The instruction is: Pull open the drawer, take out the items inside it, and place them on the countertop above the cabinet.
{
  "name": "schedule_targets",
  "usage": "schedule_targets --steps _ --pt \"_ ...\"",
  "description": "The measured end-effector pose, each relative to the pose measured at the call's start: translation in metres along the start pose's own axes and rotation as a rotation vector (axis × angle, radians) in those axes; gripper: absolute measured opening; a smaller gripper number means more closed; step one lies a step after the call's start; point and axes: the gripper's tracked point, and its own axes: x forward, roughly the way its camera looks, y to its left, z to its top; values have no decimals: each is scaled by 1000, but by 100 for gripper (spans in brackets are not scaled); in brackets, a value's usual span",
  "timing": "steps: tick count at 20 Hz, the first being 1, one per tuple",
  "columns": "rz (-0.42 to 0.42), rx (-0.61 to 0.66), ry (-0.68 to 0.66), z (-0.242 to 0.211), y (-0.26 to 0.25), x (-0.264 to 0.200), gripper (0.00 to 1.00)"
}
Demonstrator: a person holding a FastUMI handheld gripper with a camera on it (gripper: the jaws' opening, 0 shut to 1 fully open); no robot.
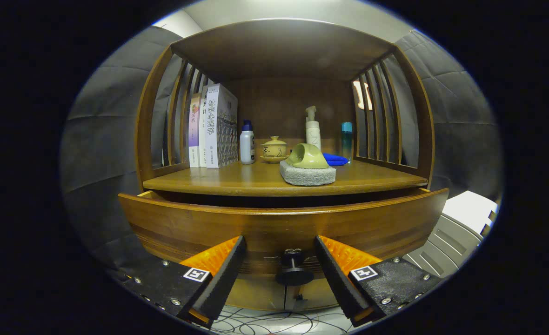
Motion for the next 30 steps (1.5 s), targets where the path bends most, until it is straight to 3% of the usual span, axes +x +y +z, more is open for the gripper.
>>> schedule_targets --steps 13,15,19,23,30 --pt "-23 -89 1 2 -2 42 94" --pt "13 -81 6 8 5 40 94" --pt "-13 -141 -63 77 -12 1 95" --pt "-21 -93 -109 131 -17 -53 95" --pt "-73 -58 -137 156 -23 -113 94"
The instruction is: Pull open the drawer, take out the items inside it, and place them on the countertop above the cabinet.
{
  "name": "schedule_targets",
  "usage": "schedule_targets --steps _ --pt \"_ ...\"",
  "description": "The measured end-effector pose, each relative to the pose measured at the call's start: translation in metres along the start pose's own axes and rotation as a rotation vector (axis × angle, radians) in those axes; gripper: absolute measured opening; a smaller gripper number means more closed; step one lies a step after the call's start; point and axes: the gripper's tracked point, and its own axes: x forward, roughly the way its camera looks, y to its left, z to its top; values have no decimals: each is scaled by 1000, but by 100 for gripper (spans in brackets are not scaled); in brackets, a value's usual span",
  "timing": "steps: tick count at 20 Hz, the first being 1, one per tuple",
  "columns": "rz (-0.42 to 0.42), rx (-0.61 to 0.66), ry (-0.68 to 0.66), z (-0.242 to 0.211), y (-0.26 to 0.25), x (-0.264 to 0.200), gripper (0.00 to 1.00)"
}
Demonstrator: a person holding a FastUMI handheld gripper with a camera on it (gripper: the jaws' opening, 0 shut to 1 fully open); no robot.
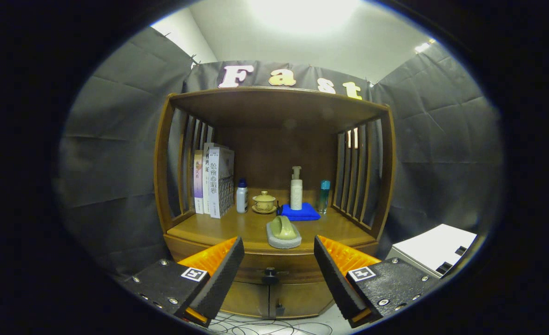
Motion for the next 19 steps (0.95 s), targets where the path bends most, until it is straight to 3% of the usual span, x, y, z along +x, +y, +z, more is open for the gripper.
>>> schedule_targets --steps 8,13,19 --pt "-44 14 12 10 -5 -16 94" --pt "21 9 -9 20 21 -22 94" --pt "33 -2 -8 24 30 -25 94"
